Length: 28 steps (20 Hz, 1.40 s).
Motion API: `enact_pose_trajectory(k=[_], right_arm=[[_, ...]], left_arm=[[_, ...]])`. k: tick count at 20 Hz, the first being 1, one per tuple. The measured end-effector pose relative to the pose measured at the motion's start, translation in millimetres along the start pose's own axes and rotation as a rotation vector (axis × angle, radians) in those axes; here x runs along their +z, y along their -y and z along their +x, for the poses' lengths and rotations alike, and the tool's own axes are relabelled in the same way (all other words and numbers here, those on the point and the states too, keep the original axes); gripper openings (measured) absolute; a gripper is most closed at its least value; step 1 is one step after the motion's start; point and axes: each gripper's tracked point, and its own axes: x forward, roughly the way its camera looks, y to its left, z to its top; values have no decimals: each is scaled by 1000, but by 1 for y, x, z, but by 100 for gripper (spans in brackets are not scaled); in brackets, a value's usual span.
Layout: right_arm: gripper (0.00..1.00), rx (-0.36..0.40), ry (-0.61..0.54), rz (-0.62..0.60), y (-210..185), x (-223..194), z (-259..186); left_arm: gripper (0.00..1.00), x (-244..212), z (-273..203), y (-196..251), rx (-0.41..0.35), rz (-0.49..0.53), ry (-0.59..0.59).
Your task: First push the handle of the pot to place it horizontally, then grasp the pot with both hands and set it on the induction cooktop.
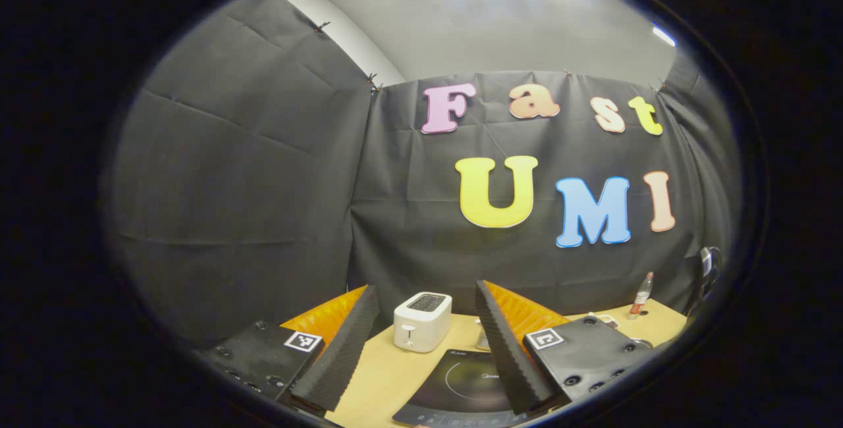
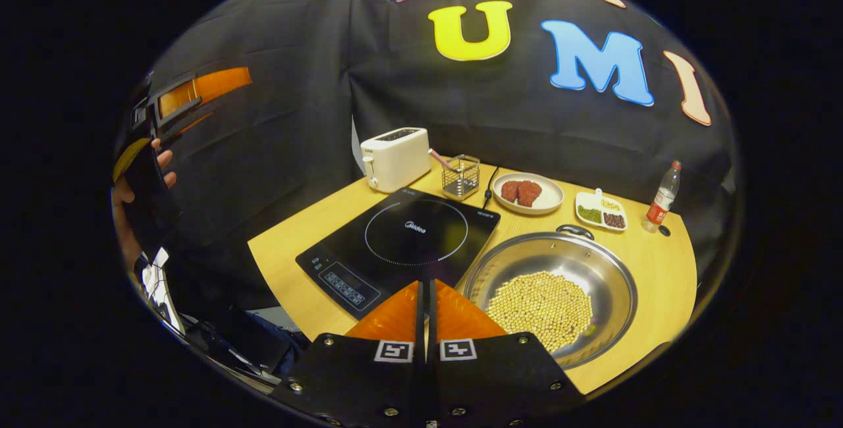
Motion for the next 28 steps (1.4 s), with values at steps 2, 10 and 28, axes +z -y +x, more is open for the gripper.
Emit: enact_pose_trajectory(k=[2,10,28], right_arm=[[1,12,-49,14,-7,-16,5],[1,-35,-251,59,7,-84,21],[1,-194,-372,302,76,-120,3]], left_arm=[[97,-2,2,-1,-3,-11,-2],[99,-9,9,-1,-28,-9,-2],[97,-34,11,43,-146,-28,-74]])
